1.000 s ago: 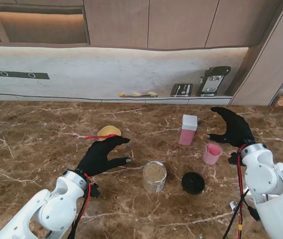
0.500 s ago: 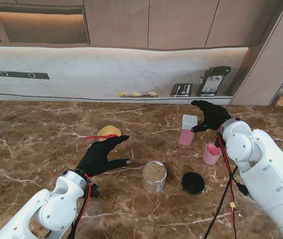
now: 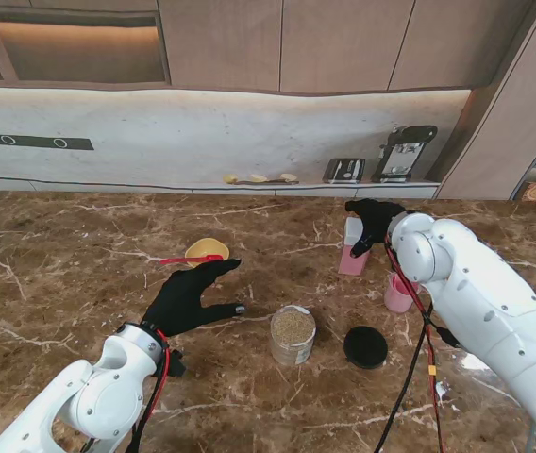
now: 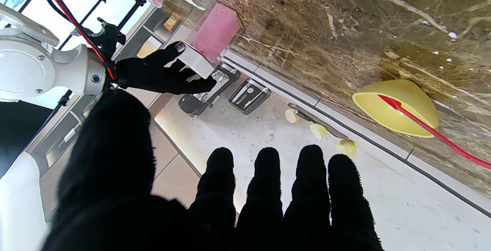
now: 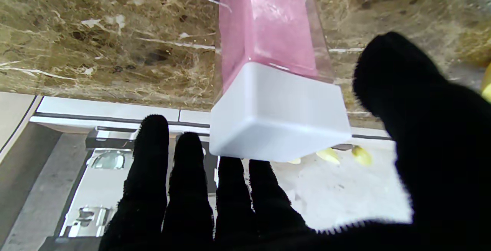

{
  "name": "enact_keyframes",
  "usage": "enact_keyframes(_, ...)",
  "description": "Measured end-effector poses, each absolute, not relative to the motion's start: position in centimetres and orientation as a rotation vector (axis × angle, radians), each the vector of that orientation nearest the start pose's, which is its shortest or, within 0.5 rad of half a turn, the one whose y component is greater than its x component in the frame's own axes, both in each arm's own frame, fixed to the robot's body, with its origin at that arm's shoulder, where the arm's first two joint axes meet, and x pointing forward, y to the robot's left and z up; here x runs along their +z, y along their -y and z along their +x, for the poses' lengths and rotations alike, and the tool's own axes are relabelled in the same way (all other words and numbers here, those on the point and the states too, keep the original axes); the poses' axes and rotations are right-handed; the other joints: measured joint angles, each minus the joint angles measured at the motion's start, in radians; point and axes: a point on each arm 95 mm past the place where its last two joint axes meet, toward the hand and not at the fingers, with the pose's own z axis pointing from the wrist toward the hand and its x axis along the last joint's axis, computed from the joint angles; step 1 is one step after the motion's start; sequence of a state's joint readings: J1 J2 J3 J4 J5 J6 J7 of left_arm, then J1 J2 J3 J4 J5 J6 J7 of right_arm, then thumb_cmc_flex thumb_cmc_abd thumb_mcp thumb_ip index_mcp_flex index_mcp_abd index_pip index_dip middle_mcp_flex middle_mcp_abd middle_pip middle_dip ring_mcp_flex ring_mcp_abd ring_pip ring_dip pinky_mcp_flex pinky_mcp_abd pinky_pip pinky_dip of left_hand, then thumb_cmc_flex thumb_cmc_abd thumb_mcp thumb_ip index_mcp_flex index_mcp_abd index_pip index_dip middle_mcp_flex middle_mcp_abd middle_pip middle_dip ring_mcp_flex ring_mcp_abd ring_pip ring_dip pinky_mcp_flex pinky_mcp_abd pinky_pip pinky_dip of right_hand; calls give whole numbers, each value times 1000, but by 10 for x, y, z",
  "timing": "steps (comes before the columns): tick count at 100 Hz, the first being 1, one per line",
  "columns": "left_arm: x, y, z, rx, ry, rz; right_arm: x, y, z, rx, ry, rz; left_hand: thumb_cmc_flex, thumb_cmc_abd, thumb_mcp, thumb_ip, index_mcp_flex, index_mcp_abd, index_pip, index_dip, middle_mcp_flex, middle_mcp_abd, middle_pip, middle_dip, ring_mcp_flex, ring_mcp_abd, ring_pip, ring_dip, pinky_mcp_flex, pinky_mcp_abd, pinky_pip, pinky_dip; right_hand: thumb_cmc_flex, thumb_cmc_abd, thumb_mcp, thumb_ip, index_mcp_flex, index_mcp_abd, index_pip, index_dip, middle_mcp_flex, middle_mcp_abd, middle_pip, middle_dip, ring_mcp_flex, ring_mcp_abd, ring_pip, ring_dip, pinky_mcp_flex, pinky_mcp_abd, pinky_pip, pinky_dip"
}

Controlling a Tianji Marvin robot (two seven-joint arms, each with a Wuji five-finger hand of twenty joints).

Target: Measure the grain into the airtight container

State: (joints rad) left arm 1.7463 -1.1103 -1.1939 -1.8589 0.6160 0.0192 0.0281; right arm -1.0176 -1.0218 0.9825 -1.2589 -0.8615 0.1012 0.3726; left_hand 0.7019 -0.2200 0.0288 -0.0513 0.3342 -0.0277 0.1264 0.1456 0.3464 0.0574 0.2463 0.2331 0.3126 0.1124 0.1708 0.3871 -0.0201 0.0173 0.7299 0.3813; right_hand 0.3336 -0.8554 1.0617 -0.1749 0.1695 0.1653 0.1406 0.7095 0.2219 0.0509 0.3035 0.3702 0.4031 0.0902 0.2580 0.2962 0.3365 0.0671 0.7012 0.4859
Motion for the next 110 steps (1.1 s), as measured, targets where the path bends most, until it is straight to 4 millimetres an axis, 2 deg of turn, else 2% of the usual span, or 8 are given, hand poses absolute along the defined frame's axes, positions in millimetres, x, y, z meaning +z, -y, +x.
enact_keyframes(13, -298, 48, 339, -1867, -1311, -1559, -274, 42, 536, 1055, -1695, 1360, 0, 0, 0, 0, 0, 0, 9, 0, 0, 0, 0, 0, 0, 0, 0, 0, 0, 0, 0, 0, 1, -32, 25, 0, 62, -5, 118, 21, 125, 0, 115, 99, 181, -3, 126, 106, 146, 9, 171, -25)
enact_keyframes(30, -298, 46, 338, -1860, -1312, -1561, -283, 36, 539, 1040, -1717, 1351, 0, 0, 0, 0, 0, 0, 10, 0, 0, 0, 0, 0, 0, 0, 0, 0, 0, 0, 0, 0, 33, -59, 46, 0, 166, -53, 245, 61, 271, -23, 229, 185, 325, -25, 274, 207, 305, 7, 339, -89)
enact_keyframes(58, -298, 46, 337, -1857, -1315, -1555, -297, 31, 547, 1079, -1688, 1350, 0, 0, 0, 0, 0, 0, 12, 0, 0, 0, 0, -1, 0, 0, 0, 0, 0, 0, 0, 0, 95, -128, 51, -5, 335, -151, 458, 121, 503, -52, 342, 266, 516, -53, 423, 265, 517, -41, 515, -192)
enact_keyframes(68, -299, 46, 337, -1854, -1315, -1557, -301, 31, 550, 1121, -1655, 1360, 0, 0, 0, 0, 1, 0, 12, 0, 0, 0, 0, -1, -11, 0, 0, 0, -1, 0, 0, 0, 108, -159, 18, -11, 398, -186, 524, 130, 562, -52, 340, 279, 588, -47, 473, 300, 596, -43, 569, -204)
enact_keyframes(77, -299, 46, 336, -1853, -1314, -1559, -302, 29, 552, 1167, -1619, 1335, 0, 0, 0, 0, 1, 0, 12, 0, 0, 0, 0, -1, -11, 0, 0, 0, -1, 0, 0, 0, 174, -194, -47, -125, 461, -190, 535, 87, 639, -42, 263, 334, 661, -39, 494, 322, 667, -42, 624, -216)
enact_keyframes(81, -299, 46, 336, -1851, -1314, -1559, -303, 29, 552, 1206, -1588, 1317, 0, 0, 0, 0, 1, 0, 22, 0, 0, 0, 0, -1, -11, 0, 0, 0, -1, 0, 0, 0, 201, -201, -74, -137, 482, -193, 546, 38, 670, -33, 221, 349, 689, -40, 512, 322, 689, -41, 652, -216)
enact_keyframes(91, -300, 46, 336, -1848, -1314, -1561, -301, 29, 550, 1312, -1507, 1300, 0, 0, 0, 0, 37, 42, 36, 0, 0, 0, 0, -1, -11, 0, 0, 0, -1, 0, 0, 0, 211, -212, -95, -139, 507, -194, 571, -36, 715, -19, 193, 352, 753, -50, 547, 322, 727, -40, 718, -216)
enact_keyframes(110, -299, 46, 337, -1846, -1320, -1551, -277, 24, 536, 1416, -1426, 1280, 1, -59, 6, 0, 62, 98, 44, 0, 0, 0, 0, -1, -11, 0, 0, -1, -1, 0, 0, -1, 211, -220, -98, -148, 518, -194, 575, -50, 742, -5, 186, 352, 776, -52, 557, 322, 741, -37, 736, -207)
